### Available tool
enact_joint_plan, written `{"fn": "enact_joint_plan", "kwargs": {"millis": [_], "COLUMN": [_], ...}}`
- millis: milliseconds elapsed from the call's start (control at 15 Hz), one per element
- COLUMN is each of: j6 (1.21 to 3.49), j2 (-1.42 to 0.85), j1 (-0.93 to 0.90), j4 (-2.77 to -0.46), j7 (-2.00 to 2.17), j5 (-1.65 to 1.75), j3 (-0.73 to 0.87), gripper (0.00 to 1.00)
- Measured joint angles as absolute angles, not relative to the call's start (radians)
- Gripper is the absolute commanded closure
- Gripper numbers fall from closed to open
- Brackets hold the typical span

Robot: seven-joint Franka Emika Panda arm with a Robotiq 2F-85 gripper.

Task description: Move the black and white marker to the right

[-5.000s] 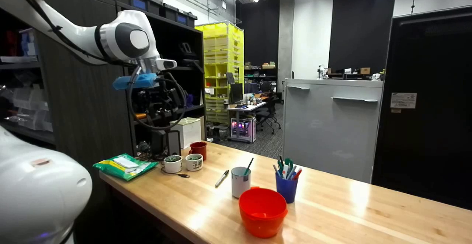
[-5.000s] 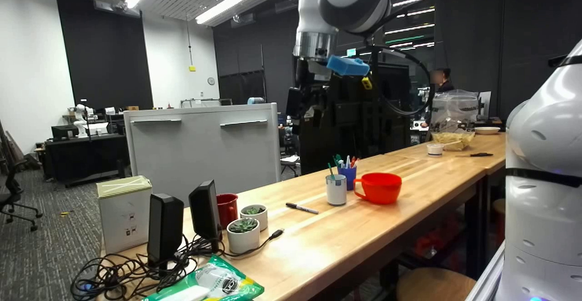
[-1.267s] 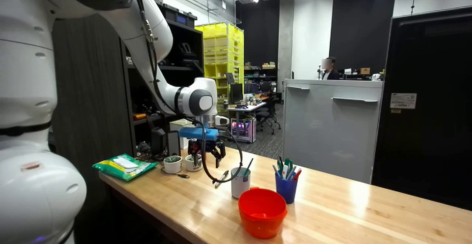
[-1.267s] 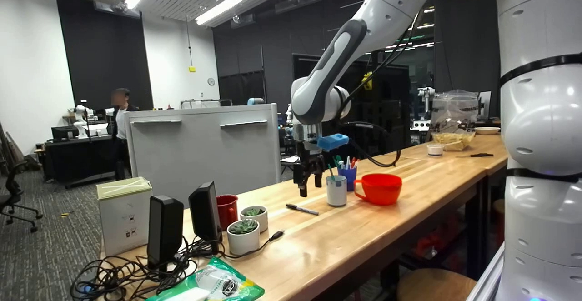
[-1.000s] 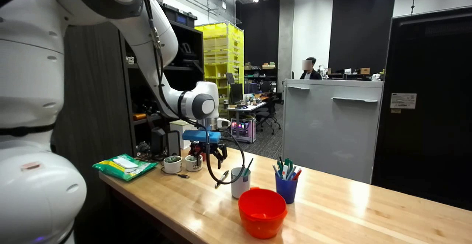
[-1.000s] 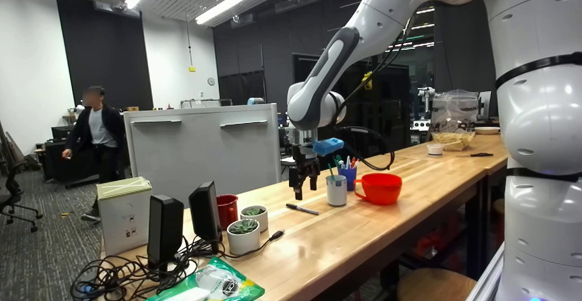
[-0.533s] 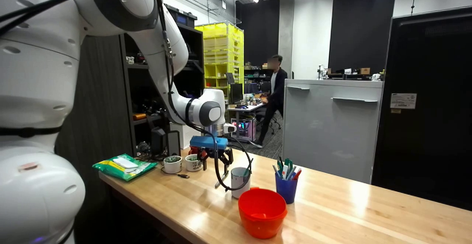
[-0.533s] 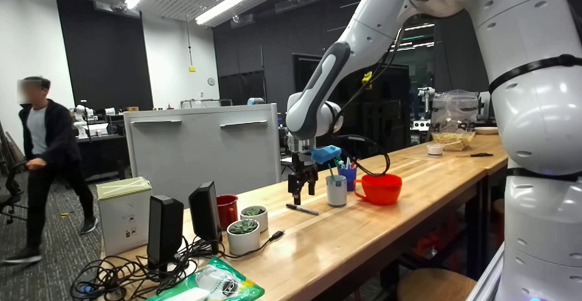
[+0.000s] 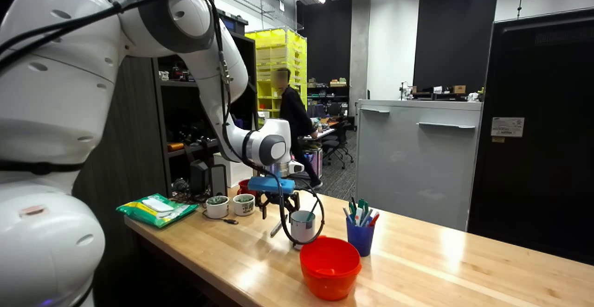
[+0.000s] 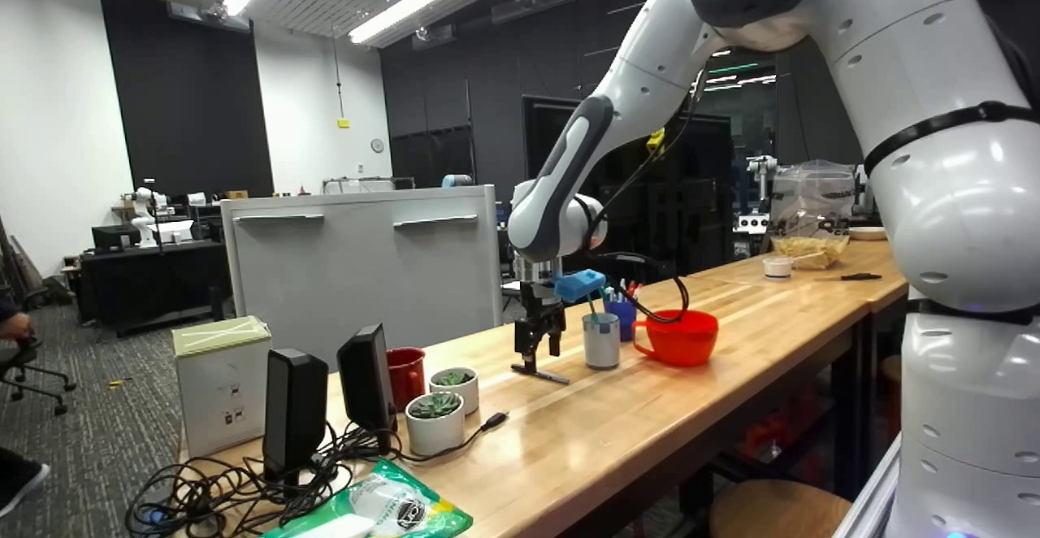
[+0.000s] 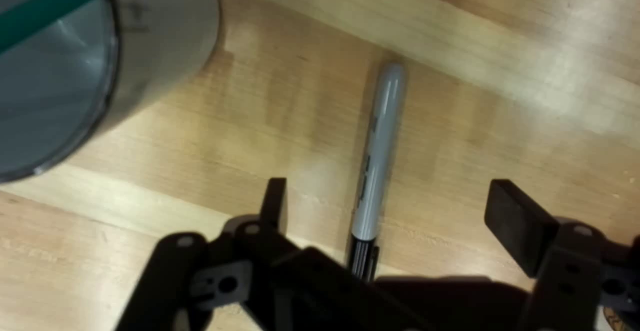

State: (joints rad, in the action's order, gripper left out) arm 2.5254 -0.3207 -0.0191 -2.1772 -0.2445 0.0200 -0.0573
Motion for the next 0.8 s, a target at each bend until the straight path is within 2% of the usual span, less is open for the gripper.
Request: {"fn": "enact_joint_plan", "kwargs": {"millis": [533,600,667,800], "j6": [2.58,2.586,2.59,2.6], "j2": [-0.38,-0.384,-0.388,-0.392], "j1": [-0.002,0.0,0.002,0.005], "j4": [-2.156,-2.156,-2.156,-2.155], "j7": [-0.246,-0.246,-0.246,-0.247], "j5": [0.02,0.02,0.02,0.02], "j3": [-0.057,-0.057,-0.057,-0.057], "gripper": [0.0,0.05,0.26,0.38]}}
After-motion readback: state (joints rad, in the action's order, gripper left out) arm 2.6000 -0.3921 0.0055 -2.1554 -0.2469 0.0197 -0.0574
